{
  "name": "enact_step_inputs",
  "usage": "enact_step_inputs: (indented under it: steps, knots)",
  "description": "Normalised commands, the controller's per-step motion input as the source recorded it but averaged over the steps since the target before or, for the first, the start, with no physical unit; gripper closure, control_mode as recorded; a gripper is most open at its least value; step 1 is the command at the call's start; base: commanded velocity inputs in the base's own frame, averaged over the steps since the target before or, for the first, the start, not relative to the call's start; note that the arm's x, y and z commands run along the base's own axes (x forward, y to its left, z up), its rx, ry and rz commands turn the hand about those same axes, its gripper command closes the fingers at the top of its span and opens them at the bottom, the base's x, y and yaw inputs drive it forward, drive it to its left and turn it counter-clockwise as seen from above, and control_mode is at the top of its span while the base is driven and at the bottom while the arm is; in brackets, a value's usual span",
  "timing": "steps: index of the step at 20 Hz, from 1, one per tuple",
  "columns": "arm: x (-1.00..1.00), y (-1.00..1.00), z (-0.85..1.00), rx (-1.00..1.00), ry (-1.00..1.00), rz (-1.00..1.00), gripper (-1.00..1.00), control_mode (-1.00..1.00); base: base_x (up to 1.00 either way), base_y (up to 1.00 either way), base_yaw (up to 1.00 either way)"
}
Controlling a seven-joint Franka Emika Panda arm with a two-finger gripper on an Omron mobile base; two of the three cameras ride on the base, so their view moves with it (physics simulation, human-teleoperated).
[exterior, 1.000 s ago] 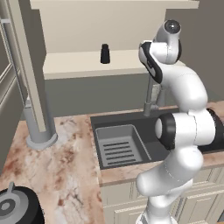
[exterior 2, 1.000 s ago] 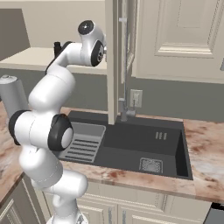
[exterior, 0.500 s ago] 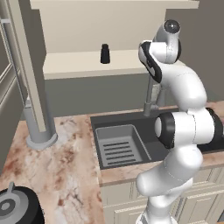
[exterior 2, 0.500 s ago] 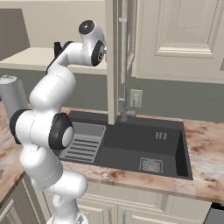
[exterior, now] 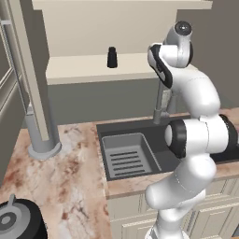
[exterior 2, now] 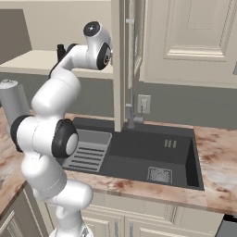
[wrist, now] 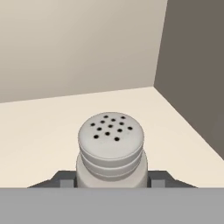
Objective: Take 2 condiments from the cabinet and move them on the counter near the stove.Make sure the condiments are lined up with each other, next to each other.
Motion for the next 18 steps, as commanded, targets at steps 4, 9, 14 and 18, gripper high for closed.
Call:
enact_step_inputs:
  steps: [4, 9, 14, 18]
  knots:
    - [0.07, 0.0, 0.0, 0.0, 0.0, 0.0, 1.0, -1.0, 0.0, 0.0, 0.0]
    - [0.0, 0.0, 0.0, 0.0, 0.0, 0.0, 1.0, -1.0, 0.0, 0.0, 0.0]
    - [-0.16, 0.0, 0.0, 0.0, -0.01, 0.01, 1.0, -1.0, 0.0, 0.0, 0.0]
    - [-0.59, 0.0, 0.0, 0.0, -0.03, 0.04, 1.0, -1.0, 0.0, 0.0, 0.0]
